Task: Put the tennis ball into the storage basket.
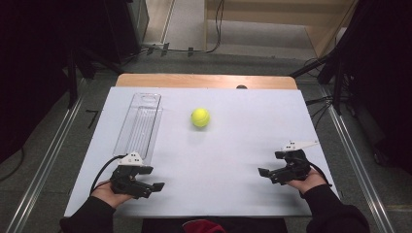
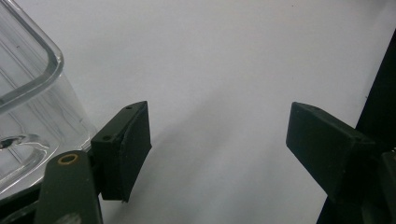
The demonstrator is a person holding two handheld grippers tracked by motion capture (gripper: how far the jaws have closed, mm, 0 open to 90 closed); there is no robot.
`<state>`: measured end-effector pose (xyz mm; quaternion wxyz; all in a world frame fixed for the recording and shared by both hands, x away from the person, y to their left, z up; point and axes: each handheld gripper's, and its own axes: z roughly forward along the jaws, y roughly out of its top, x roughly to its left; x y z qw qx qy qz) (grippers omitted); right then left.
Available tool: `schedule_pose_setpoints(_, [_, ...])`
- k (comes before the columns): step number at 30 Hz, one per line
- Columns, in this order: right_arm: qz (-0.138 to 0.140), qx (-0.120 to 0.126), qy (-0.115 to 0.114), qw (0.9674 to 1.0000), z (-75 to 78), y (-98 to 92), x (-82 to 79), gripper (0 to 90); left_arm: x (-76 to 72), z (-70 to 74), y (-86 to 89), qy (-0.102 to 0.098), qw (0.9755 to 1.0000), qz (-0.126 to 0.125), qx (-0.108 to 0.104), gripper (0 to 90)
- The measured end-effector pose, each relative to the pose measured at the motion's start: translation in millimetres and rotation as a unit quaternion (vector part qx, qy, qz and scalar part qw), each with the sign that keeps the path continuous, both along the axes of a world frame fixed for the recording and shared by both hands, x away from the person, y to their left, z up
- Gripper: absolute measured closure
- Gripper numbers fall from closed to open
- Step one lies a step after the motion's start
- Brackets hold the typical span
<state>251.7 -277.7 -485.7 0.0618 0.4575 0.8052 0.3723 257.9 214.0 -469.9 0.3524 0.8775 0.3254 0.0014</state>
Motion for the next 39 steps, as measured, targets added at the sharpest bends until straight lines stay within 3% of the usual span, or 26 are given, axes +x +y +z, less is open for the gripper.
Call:
schedule_pose_setpoints(23, [0.012,0.001,0.003,0.9999,-0.7,1.1,-2.0,0.0,2.2,0.3,0.5,0.008,0.9999,0.009,-0.008,22.6])
schedule_pose_setpoints(34, [0.000,0.019,-0.006,0.9998,1.3,-3.0,-1.1,0.0,1.9,1.9,1.3,0.004,0.9999,0.008,-0.012,22.6])
schedule_pose_setpoints(39, [0.003,0.018,0.005,0.9998,-1.2,-2.7,-0.1,0.0,2.1,2.9,1.7,0.003,0.9998,0.008,-0.017,22.6])
